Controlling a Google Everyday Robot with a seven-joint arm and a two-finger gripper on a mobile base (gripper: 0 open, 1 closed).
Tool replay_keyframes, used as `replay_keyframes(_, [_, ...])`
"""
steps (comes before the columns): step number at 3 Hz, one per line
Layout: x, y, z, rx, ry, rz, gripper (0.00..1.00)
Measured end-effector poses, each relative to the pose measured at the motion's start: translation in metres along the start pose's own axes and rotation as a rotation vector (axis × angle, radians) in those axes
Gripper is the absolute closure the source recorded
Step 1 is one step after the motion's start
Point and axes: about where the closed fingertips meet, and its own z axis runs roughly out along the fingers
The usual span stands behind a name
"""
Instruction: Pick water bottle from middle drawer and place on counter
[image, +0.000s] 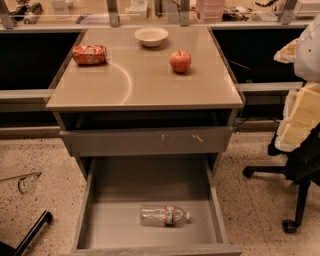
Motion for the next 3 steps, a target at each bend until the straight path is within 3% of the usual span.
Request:
replay_keyframes(1, [0.000, 0.000, 0.000, 0.000, 0.000, 0.000, 0.00])
replay_keyframes(2, [-0.018, 0.000, 0.028, -0.014, -0.068, -0.019, 0.00])
replay_keyframes(3, [-0.063, 0.015, 0.099, -0.073, -0.175, -0.039, 0.00])
